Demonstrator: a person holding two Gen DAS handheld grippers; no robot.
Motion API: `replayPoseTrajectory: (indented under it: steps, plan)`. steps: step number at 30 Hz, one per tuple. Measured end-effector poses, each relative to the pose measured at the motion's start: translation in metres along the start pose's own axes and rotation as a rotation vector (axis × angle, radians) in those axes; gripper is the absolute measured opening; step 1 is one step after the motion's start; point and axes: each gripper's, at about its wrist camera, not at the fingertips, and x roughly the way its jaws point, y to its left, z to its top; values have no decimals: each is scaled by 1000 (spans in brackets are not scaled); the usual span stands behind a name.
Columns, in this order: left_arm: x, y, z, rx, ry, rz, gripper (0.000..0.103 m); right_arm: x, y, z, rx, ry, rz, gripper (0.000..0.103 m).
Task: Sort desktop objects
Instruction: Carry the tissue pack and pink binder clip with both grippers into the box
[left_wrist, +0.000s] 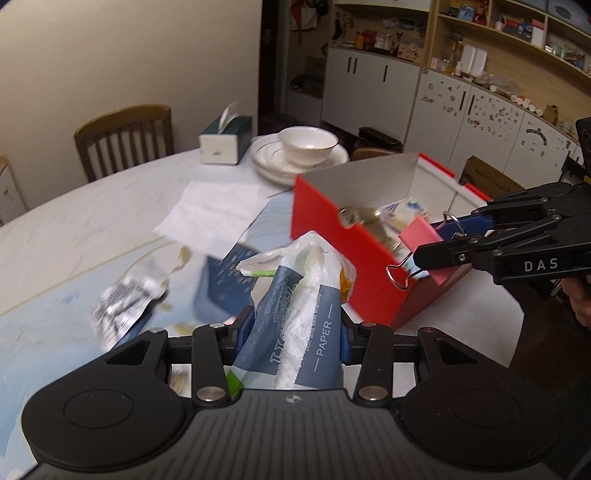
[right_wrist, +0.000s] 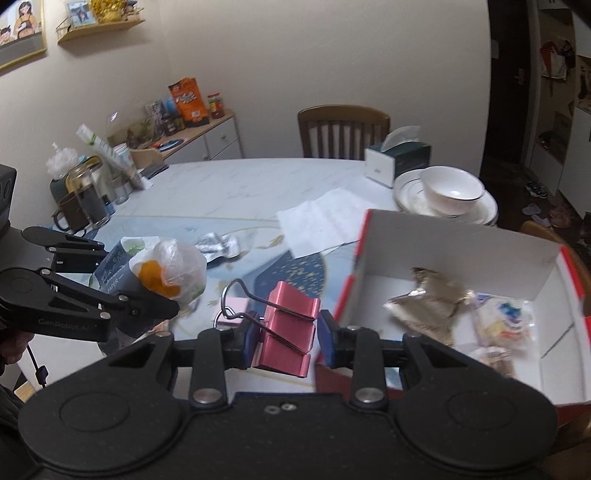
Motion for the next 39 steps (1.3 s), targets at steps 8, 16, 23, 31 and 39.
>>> replayPoseTrajectory:
  steps: [8,16,23,31,39]
  plan:
    - [23,-40,32,56,-28,-30,42,-17,-45,0,38,-35,-49,33]
    - [54,-78,59,105,-27,-51,42,-30,-88,-5,60,-46,-100,33]
    - [81,-106,78,146,-4,-64,42,-34,-121,-12,82,-41,-132,33]
    - [118,-122,92,196,54,-71,42,-30,-149,-17,92,-21,-154,33]
    - [156,-129,104,231,124,-55,42,-13,-166,-18,88,18,-161,33]
